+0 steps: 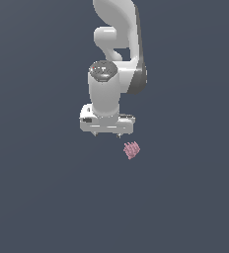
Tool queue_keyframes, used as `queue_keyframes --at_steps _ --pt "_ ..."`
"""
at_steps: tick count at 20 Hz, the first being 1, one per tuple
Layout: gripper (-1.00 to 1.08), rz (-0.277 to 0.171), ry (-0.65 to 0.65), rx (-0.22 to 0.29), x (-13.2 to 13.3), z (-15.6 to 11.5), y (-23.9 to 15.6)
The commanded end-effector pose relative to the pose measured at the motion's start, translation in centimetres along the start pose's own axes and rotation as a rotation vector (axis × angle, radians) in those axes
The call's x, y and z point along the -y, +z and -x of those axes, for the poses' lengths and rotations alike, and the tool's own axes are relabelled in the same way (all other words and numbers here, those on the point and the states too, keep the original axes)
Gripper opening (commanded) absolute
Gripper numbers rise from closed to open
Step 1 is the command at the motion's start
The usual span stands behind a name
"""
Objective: Pick up the object and move it to a goal position.
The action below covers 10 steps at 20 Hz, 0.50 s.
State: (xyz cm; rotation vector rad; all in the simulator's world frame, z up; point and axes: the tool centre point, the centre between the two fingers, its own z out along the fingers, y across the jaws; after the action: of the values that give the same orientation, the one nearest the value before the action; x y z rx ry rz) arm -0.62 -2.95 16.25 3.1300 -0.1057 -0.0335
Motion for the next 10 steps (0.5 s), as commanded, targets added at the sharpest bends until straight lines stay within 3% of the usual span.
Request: queue_keyframes --at_steps 1,10 --pt "1.0 0.0 0.0 0.0 0.0 0.0 0.0" --pt "1.0 0.036 0.024 0.015 -2.9 0.3 0.8"
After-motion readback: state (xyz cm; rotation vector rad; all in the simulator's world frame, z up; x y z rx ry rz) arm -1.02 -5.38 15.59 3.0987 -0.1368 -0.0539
